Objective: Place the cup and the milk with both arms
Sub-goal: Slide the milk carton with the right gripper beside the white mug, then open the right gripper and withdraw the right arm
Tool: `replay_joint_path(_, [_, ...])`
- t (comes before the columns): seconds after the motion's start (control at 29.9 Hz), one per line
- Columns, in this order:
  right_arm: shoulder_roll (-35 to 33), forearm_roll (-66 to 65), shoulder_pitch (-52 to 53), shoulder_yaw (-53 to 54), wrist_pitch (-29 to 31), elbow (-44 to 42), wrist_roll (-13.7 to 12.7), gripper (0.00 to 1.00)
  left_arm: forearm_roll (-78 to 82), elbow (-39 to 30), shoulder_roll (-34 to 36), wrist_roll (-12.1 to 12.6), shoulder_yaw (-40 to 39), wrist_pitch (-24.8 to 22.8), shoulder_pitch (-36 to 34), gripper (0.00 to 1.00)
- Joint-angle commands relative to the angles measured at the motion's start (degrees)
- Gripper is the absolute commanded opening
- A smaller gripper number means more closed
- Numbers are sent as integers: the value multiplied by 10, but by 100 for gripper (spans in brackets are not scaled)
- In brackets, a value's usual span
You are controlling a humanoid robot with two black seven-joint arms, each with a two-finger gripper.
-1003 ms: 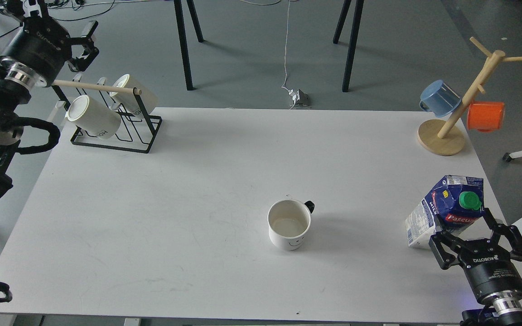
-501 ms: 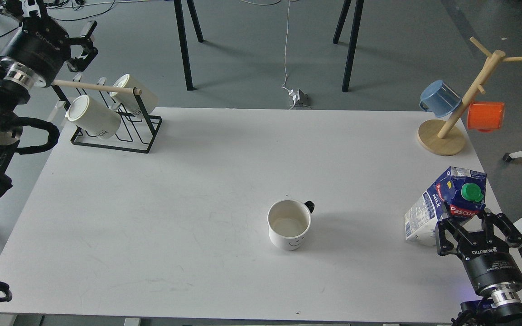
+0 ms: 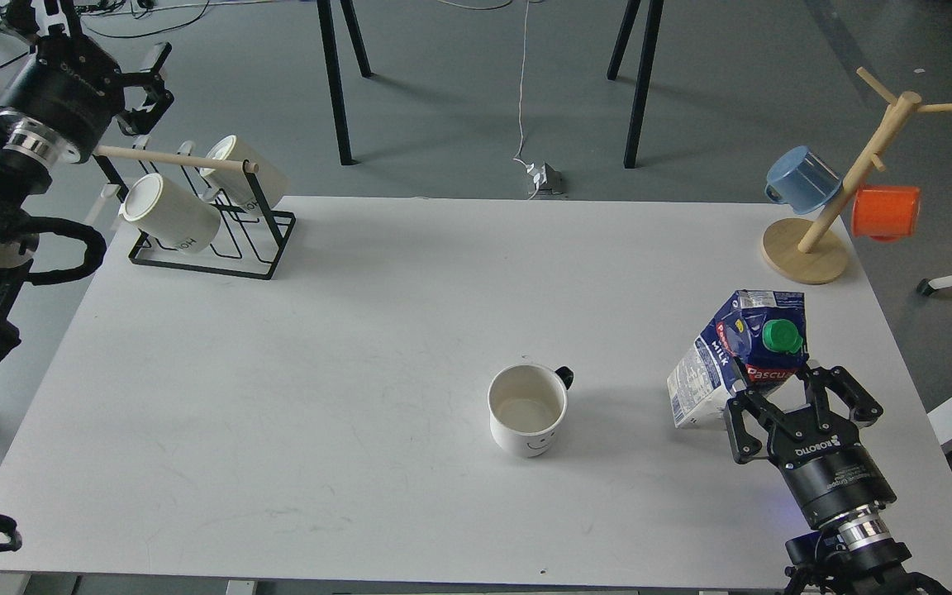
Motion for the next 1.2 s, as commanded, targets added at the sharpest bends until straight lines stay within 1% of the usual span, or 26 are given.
replay_joint_path(0.0, [21, -35, 23, -44, 0, -5, 1, 53, 0, 0, -1, 0, 0, 0, 1, 100])
replay_joint_path(0.2, [52, -77, 40, -68, 0, -10, 1, 53, 0, 0, -1, 0, 0, 0, 4, 100])
replay_joint_path(0.37, [84, -107, 53, -97, 0, -31, 1, 54, 0, 0, -1, 0, 1, 0, 5, 100])
replay_joint_path(0.63, [86, -108, 58, -96, 0, -53, 1, 56, 0, 0, 0, 0, 0, 0, 5, 100])
replay_joint_path(0.67, [86, -108, 58, -96, 0, -53, 2, 59, 0, 0, 0, 0, 0, 0, 5, 100])
replay_joint_path(0.77, [86, -108, 58, -96, 0, -53, 3, 75, 0, 0, 0, 0, 0, 0, 5, 100])
replay_joint_path(0.8, [86, -108, 58, -96, 0, -53, 3, 79, 0, 0, 0, 0, 0, 0, 5, 100])
replay_joint_path(0.97, [85, -108, 58, -96, 0, -53, 2, 87, 0, 0, 0, -1, 0, 0, 5, 100])
replay_joint_path(1.04, [85, -108, 57, -96, 0, -53, 2, 94, 0, 0, 0, 0, 0, 0, 4, 100])
replay_joint_path(1.17, [83, -121, 55, -97, 0, -50, 2, 96, 0, 0, 0, -1, 0, 0, 4, 100])
